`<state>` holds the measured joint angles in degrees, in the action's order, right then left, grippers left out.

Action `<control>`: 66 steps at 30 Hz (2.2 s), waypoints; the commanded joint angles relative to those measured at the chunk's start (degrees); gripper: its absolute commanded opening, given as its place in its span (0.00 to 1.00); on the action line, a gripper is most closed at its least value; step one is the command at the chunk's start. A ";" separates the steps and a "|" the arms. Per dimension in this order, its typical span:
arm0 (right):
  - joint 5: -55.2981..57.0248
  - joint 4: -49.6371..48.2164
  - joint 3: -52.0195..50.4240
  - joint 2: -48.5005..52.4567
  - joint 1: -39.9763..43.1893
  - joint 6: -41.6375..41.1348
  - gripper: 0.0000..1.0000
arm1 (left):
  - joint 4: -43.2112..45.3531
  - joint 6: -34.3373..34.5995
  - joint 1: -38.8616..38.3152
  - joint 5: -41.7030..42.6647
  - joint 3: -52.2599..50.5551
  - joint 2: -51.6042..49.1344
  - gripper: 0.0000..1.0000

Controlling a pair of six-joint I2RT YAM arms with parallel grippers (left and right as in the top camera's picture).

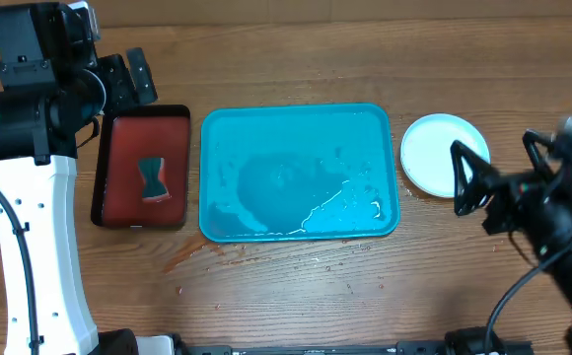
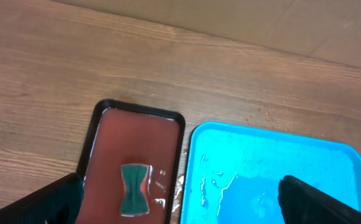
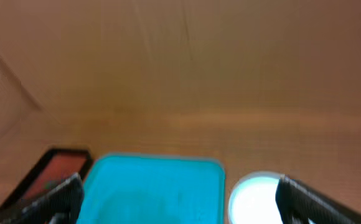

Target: Clean dirty plates on tray and stack at the side

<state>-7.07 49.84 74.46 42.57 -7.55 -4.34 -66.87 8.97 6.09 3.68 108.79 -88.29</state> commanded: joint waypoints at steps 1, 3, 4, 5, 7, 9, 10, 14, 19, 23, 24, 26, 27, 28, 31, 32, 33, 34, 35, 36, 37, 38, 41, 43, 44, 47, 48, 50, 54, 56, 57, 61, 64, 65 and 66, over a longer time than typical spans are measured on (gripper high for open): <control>0.81 -7.80 -13.92 -8.52 0.42 2.91 1.00 | 0.00 0.20 0.26 0.42 -0.11 0.13 1.00; 0.04 -14.10 -22.36 -13.66 0.85 2.89 1.00 | 0.00 0.20 0.26 0.42 -0.09 0.13 1.00; -0.48 -17.66 -27.19 -16.59 1.14 2.89 1.00 | 0.00 0.20 0.26 0.42 -0.11 0.13 1.00; -0.76 -20.52 -31.17 -19.06 1.38 2.86 1.00 | 0.00 0.20 0.26 0.42 -0.11 0.13 1.00; -1.64 -26.99 -40.15 -24.72 1.90 2.86 1.00 | 0.00 0.20 0.26 0.42 -0.11 0.13 1.00; -1.99 -31.93 -47.52 -29.40 2.08 2.89 1.00 | 0.00 0.20 0.26 0.42 -0.11 0.13 1.00; -1.99 -33.88 -50.62 -31.39 2.05 2.89 1.00 | 0.00 0.22 0.26 0.42 -0.11 0.13 1.00; -3.72 -40.92 -62.86 -39.58 2.05 2.86 1.00 | 0.00 0.20 0.26 0.42 -0.11 0.13 1.00; -5.05 -44.41 -68.65 -42.40 2.05 2.86 1.00 | 0.00 0.20 0.26 0.42 -0.11 0.13 1.00; -4.94 -45.24 -71.93 -42.40 2.05 2.91 1.00 | 0.00 0.20 0.26 0.42 -0.11 0.13 1.00; -4.81 -45.29 -73.37 -42.40 2.05 2.89 1.00 | -0.02 0.20 0.26 0.42 -0.11 0.13 1.00; -4.42 -46.23 -73.96 -42.40 2.05 2.84 1.00 | 0.00 0.20 0.26 0.42 -0.11 0.13 1.00; -4.35 -46.18 -74.01 -42.40 2.05 2.91 1.00 | 0.00 0.20 0.26 0.39 -0.09 0.11 1.00; -4.42 -46.18 -74.01 -42.40 2.05 2.86 1.00 | 0.00 0.20 0.26 0.42 -0.11 0.13 1.00; -4.61 -46.16 -74.01 -42.40 2.05 2.40 1.00 | 0.00 0.20 0.26 0.39 -0.11 0.13 1.00; -4.57 -46.18 -74.01 -42.40 2.05 2.45 1.00 | 0.00 0.22 0.26 0.42 -0.11 0.13 1.00; -4.57 -46.18 -74.01 -42.40 2.05 2.45 1.00 | 0.00 0.20 0.26 0.42 -0.11 0.13 1.00; -4.57 -46.18 -74.01 -42.40 2.05 2.45 1.00 | 0.00 0.20 0.26 0.42 -0.11 0.13 1.00; -4.57 -46.18 -74.01 -42.40 2.05 2.45 1.00 | 0.00 0.20 0.26 0.42 -0.11 0.13 1.00; -4.57 -46.18 -74.01 -42.40 2.05 2.45 1.00 | -0.02 0.20 0.26 0.42 -0.11 0.13 1.00; -4.57 -46.18 -74.01 -42.40 2.05 2.45 1.00 | 0.00 0.20 0.26 0.42 -0.11 0.13 1.00; -4.55 -46.18 -74.01 -42.40 2.05 2.45 1.00 | 0.00 0.20 0.26 0.42 -0.11 0.11 1.00; -4.57 -46.18 -74.01 -42.40 2.05 2.45 1.00 | 0.00 0.20 0.26 0.42 -0.11 0.11 1.00; -4.57 -46.18 -74.01 -42.40 2.05 2.45 1.00 | -0.02 0.20 0.26 0.42 -0.11 0.11 1.00; -4.57 -46.18 -74.01 -42.40 2.05 2.45 1.00 | 0.00 0.20 0.26 0.42 -0.11 0.11 1.00; -4.55 -46.18 -74.01 -42.40 2.05 2.45 1.00 | 0.00 0.20 0.26 0.42 -0.11 0.11 1.00; -4.57 -46.18 -74.01 -42.40 2.05 2.45 1.00 | 0.00 0.22 0.26 0.42 -0.11 0.11 1.00; -4.57 -46.18 -74.01 -42.40 2.05 2.45 1.00 | 0.00 0.20 0.26 0.42 -0.11 0.11 1.00; -4.57 -46.18 -74.01 -42.40 2.05 2.45 1.00 | -0.04 0.20 0.26 0.42 -0.11 0.00 1.00; -4.57 -46.18 -74.01 -42.40 2.05 2.45 1.00 | -0.04 0.20 0.28 0.39 -0.11 -0.35 1.00; -4.57 -46.18 -74.01 -42.40 2.05 2.45 1.00 | -0.04 0.20 0.26 0.42 -0.11 -0.48 1.00; -4.55 -46.18 -74.01 -42.40 2.05 2.45 1.00 | -0.24 0.20 0.26 0.39 -0.35 -0.35 1.00; -4.57 -46.18 -74.01 -42.40 2.05 2.45 1.00 | -0.22 0.22 0.20 0.42 -0.66 1.31 1.00; -4.57 -46.18 -74.01 -42.40 2.05 2.45 1.00 | -0.26 0.20 0.20 0.42 -1.01 2.43 1.00; -4.57 -46.18 -74.01 -42.40 2.05 2.45 1.00 | -0.22 0.20 0.15 0.42 -1.55 3.69 1.00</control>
<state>-11.62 4.03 1.04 0.80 -5.72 -1.72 -66.89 8.97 6.09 3.90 108.47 -88.05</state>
